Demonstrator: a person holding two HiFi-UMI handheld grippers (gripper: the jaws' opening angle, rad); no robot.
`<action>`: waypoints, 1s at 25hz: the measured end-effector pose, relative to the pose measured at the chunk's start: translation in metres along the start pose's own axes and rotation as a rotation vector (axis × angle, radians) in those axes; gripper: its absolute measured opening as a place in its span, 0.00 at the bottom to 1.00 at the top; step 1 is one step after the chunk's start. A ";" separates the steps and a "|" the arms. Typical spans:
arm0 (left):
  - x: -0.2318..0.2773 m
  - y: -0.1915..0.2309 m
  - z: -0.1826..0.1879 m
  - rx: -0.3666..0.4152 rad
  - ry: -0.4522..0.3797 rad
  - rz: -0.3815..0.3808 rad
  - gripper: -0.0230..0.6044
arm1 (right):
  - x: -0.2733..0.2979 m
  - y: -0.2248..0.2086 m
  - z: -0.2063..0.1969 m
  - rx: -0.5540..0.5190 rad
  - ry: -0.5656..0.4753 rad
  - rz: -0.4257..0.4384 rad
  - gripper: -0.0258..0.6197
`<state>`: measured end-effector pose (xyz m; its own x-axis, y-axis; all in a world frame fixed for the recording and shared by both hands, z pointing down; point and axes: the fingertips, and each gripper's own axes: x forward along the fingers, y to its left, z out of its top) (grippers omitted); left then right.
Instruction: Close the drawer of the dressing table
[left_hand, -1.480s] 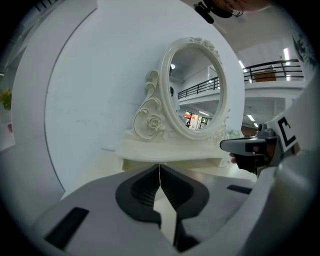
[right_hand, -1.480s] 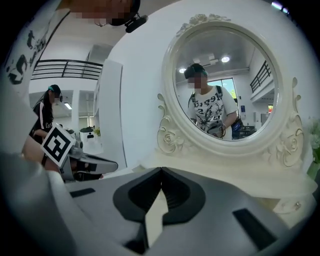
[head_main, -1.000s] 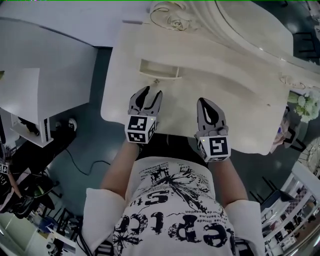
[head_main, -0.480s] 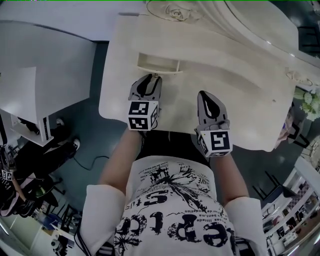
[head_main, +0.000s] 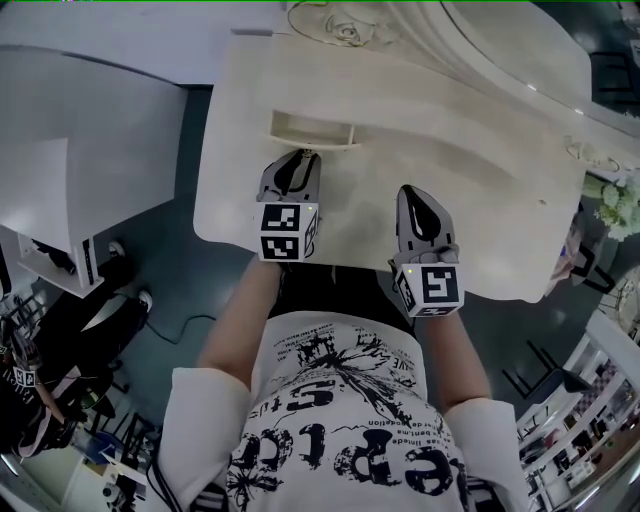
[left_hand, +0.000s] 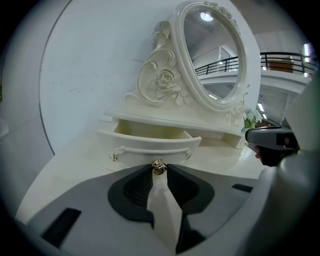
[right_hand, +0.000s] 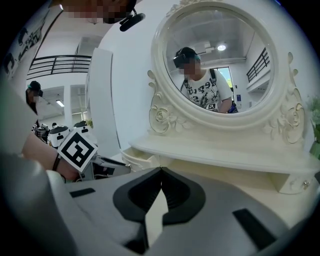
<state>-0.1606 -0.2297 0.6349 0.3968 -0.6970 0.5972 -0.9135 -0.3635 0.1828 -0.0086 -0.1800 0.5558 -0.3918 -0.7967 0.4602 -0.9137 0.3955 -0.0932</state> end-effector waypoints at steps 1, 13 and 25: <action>0.001 0.001 0.001 0.003 0.002 0.001 0.20 | 0.000 0.000 0.000 -0.002 0.000 0.000 0.07; 0.026 0.016 0.021 0.006 0.006 0.046 0.20 | 0.002 -0.008 0.002 0.012 0.001 -0.013 0.07; 0.048 0.018 0.041 -0.022 0.006 0.028 0.20 | -0.002 -0.014 0.003 0.015 0.012 -0.018 0.07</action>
<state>-0.1544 -0.2951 0.6352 0.3706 -0.7031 0.6068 -0.9261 -0.3298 0.1833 0.0040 -0.1856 0.5535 -0.3739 -0.7982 0.4724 -0.9222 0.3742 -0.0976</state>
